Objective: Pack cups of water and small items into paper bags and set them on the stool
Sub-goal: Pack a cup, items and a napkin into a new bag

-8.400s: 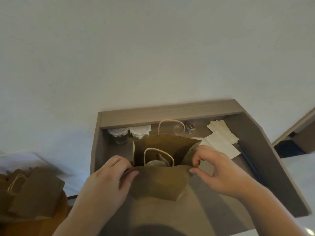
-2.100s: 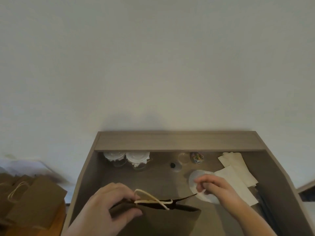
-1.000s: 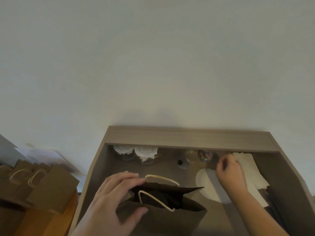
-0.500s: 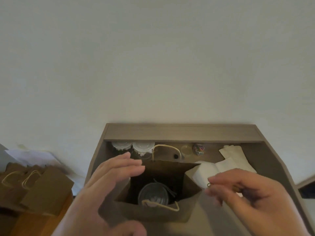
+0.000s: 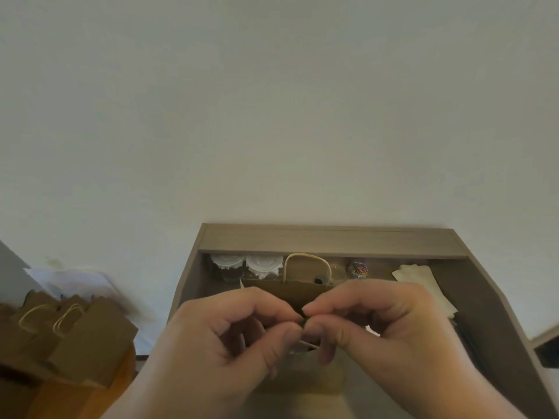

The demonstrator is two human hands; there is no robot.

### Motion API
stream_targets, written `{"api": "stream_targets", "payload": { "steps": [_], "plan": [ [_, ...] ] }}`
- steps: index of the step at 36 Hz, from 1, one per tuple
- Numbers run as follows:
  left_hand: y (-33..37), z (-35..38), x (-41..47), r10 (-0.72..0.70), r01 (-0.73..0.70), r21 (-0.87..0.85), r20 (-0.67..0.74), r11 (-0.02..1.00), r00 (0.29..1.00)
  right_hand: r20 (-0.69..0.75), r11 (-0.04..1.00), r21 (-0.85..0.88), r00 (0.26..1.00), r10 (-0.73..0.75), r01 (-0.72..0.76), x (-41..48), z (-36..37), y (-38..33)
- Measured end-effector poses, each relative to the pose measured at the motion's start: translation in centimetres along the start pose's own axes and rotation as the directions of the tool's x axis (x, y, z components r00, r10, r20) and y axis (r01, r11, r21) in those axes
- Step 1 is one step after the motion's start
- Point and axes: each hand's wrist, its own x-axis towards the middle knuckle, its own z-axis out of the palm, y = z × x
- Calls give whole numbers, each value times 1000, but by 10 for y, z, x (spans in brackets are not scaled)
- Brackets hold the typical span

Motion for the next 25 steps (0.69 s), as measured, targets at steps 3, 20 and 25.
{"api": "stream_targets", "payload": {
  "steps": [3,20,25],
  "plan": [
    [2,3,0,6,-5,27,-23,1000,1000,16,999,27,999,40,-40,0,1,-1],
    [4,21,-2,-39,36,-35,-88,999,995,102,980,157,989,105,-120,1,2,18],
    [3,24,0,-66,60,-60,-102,996,993,74,983,168,995,67,-78,0,4,27]
  ]
}}
